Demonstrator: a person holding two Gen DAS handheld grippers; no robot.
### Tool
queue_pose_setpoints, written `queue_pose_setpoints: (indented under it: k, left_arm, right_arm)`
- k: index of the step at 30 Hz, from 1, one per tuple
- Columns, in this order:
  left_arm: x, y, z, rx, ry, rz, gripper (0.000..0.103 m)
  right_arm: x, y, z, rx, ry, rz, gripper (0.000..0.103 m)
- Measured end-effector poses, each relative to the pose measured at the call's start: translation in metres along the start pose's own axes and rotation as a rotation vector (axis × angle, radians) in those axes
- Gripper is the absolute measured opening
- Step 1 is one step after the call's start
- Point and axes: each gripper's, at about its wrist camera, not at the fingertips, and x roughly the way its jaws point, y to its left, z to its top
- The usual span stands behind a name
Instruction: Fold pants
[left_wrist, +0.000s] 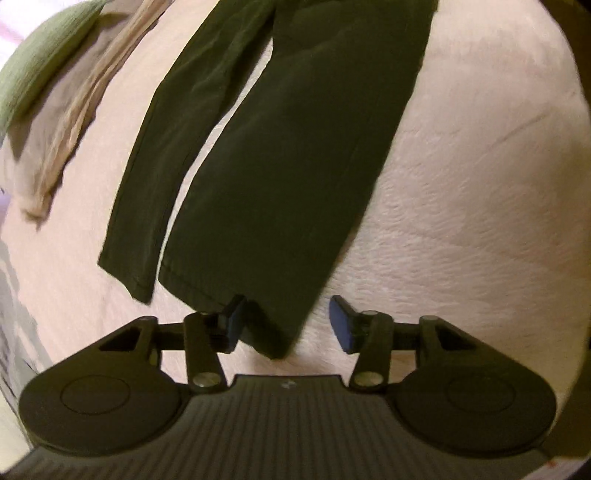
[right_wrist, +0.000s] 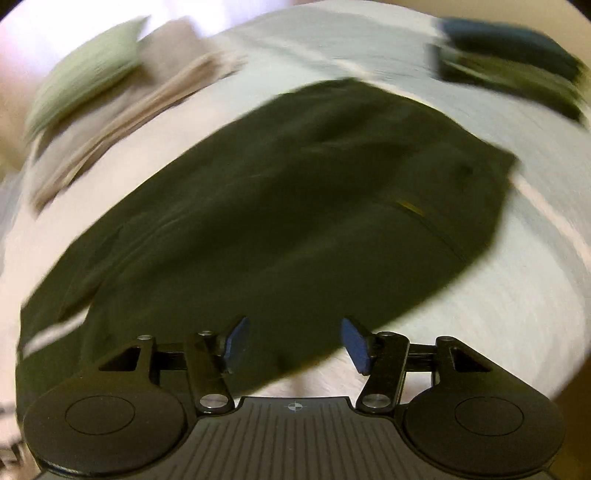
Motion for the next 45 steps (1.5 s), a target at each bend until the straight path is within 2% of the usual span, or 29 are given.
queue_pose_setpoints:
  k: [2, 3, 4, 6, 9, 11, 13, 15, 19, 23, 24, 25, 26, 28, 30, 31, 34, 36, 37, 38, 42, 45]
  left_arm:
    - [0.008, -0.003, -0.001, 0.042, -0.003, -0.007, 0.025]
    - [0.01, -0.006, 0.0, 0.068, 0.002, -0.014, 0.01]
    - [0.009, -0.007, 0.0, 0.084, 0.007, -0.009, 0.007]
    - [0.001, -0.001, -0.001, 0.051, 0.009, -0.034, 0.003]
    - [-0.037, 0.014, -0.002, -0.099, 0.017, -0.139, 0.002]
    - [-0.065, 0.009, -0.001, -0.134, 0.033, -0.2, 0.002]
    - [-0.079, -0.007, 0.0, -0.143, 0.07, -0.221, 0.002]
    - [-0.074, -0.02, 0.001, -0.169, 0.106, -0.216, 0.002]
    - [-0.039, -0.034, 0.006, -0.223, 0.18, -0.194, 0.002]
    - [-0.029, -0.044, 0.01, -0.266, 0.229, -0.192, 0.001]
    - [-0.032, -0.043, 0.012, -0.268, 0.237, -0.191, 0.001]
    - [-0.034, -0.041, 0.014, -0.27, 0.244, -0.193, 0.001]
    - [-0.038, -0.039, 0.017, -0.271, 0.249, -0.197, 0.001]
    - [-0.048, -0.032, 0.023, -0.281, 0.249, -0.21, 0.001]
    - [-0.053, -0.023, 0.029, -0.314, 0.222, -0.242, 0.001]
    - [-0.055, -0.025, 0.034, -0.323, 0.231, -0.26, 0.001]
    - [-0.043, -0.031, 0.041, -0.312, 0.282, -0.279, 0.002]
    - [-0.034, -0.033, 0.042, -0.312, 0.327, -0.286, 0.006]
    - [-0.036, -0.034, 0.042, -0.307, 0.337, -0.283, 0.007]
    - [-0.042, -0.035, 0.043, -0.308, 0.343, -0.278, 0.007]
    - [-0.062, -0.016, 0.041, -0.38, 0.34, -0.24, 0.01]
    - [-0.078, 0.002, 0.041, -0.449, 0.323, -0.182, 0.01]
  right_arm:
    - [-0.002, -0.016, -0.001, 0.069, -0.036, -0.012, 0.056]
    - [-0.002, -0.021, 0.001, 0.089, -0.051, -0.022, 0.057]
    - [-0.003, -0.03, 0.003, 0.109, -0.067, -0.037, 0.057]
    - [-0.007, -0.052, 0.009, 0.165, -0.097, -0.057, 0.057]
    - [-0.01, -0.082, 0.014, 0.251, -0.147, -0.086, 0.057]
    - [-0.008, -0.104, 0.025, 0.277, -0.179, -0.109, 0.057]
    - [-0.006, -0.124, 0.037, 0.29, -0.201, -0.105, 0.057]
    - [0.004, -0.143, 0.047, 0.303, -0.219, -0.104, 0.057]
    - [0.035, -0.178, 0.065, 0.344, -0.233, -0.087, 0.057]
    - [0.051, -0.211, 0.071, 0.467, -0.245, 0.005, 0.056]
    - [0.055, -0.219, 0.073, 0.496, -0.245, 0.032, 0.052]
    - [0.055, -0.225, 0.076, 0.514, -0.239, 0.067, 0.03]
    - [0.053, -0.228, 0.08, 0.517, -0.216, 0.065, 0.019]
    - [0.036, -0.232, 0.087, 0.51, -0.222, 0.055, 0.014]
    - [0.014, -0.235, 0.095, 0.468, -0.263, 0.036, 0.014]
    - [0.007, -0.239, 0.097, 0.451, -0.272, 0.024, 0.014]
    - [0.018, -0.244, 0.099, 0.406, -0.183, -0.002, 0.015]
    - [0.022, -0.243, 0.097, 0.394, -0.142, -0.051, 0.03]
    - [0.019, -0.238, 0.098, 0.379, -0.142, -0.11, 0.048]
    - [0.014, -0.233, 0.098, 0.358, -0.152, -0.142, 0.051]
    - [-0.016, -0.202, 0.1, 0.223, -0.206, -0.192, 0.051]
    - [-0.038, -0.178, 0.101, 0.193, -0.247, -0.209, 0.052]
